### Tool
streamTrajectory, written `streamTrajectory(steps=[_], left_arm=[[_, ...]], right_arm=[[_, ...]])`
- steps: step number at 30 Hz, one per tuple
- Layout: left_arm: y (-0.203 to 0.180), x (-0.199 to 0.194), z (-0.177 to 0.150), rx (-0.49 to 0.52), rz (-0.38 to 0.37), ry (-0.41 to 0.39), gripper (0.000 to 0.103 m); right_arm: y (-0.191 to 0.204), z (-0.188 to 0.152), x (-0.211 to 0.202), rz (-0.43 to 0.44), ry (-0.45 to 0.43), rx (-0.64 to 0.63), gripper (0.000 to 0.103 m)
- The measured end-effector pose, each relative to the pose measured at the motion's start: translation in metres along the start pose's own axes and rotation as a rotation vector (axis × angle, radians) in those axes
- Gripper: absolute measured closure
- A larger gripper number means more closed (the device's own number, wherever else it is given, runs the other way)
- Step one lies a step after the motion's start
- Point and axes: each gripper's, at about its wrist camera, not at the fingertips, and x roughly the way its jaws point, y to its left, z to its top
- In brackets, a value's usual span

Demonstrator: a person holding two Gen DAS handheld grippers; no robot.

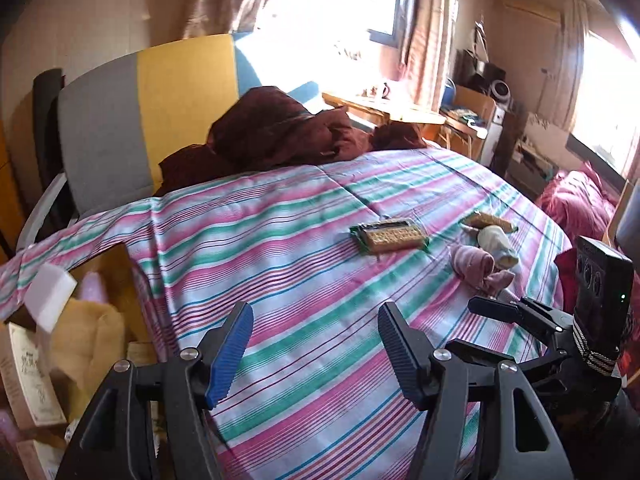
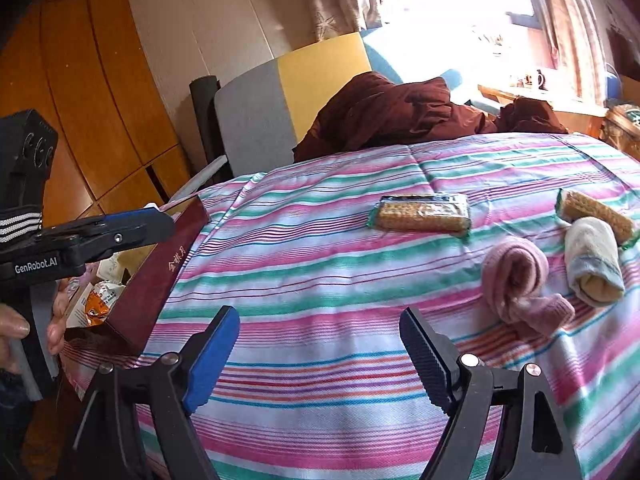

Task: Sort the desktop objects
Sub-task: 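Move the left gripper to the cracker pack and close on it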

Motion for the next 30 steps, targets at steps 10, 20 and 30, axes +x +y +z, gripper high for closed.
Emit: streamTrajectory(steps=[10, 20, 30], left_arm=[[-0.06, 0.063, 0.038, 0.27, -0.062, 0.113, 0.032], [-0.085, 0.119, 0.064, 0.45, -0.112, 0.172, 0.031], [-0.091, 0.166, 0.085, 0.512, -0.186, 0.228, 0.025]], right_arm=[[-0.02, -0.016, 0.0, -0.015, -0.042, 0.019, 0.02], [-0.028, -0.02, 0.013, 0.032, -0.046, 0.028, 0.018], [-0.031, -0.021, 0.014, 0.098, -0.065, 0.035, 0.013]])
